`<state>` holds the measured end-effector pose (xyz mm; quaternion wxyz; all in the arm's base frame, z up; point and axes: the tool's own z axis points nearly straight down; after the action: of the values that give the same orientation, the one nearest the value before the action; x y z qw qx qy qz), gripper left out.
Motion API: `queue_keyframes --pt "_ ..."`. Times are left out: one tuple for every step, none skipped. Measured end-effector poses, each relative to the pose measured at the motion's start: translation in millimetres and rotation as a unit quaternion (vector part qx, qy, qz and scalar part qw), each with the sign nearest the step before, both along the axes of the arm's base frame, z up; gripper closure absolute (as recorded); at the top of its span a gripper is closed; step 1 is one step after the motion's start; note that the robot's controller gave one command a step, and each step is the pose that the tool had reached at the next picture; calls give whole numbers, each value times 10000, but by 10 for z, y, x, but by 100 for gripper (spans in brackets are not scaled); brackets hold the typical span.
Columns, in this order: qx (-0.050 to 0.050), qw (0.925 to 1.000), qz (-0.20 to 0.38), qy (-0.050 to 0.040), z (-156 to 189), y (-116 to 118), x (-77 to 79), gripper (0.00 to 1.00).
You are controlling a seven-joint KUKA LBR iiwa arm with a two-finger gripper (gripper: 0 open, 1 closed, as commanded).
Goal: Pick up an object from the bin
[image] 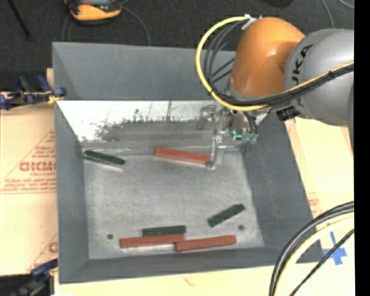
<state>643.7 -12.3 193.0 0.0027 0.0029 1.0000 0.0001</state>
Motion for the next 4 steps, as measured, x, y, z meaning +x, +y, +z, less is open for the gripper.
queue_keyframes --pt "-9 9995 307 -23 -609 55 -57 0" --pt "-11 9941 1084 7 -1042 79 -96 0" --pt "13 9972 -750 -75 -1154 98 -85 100" --pt "2 9972 -742 -15 -1207 94 -127 0"
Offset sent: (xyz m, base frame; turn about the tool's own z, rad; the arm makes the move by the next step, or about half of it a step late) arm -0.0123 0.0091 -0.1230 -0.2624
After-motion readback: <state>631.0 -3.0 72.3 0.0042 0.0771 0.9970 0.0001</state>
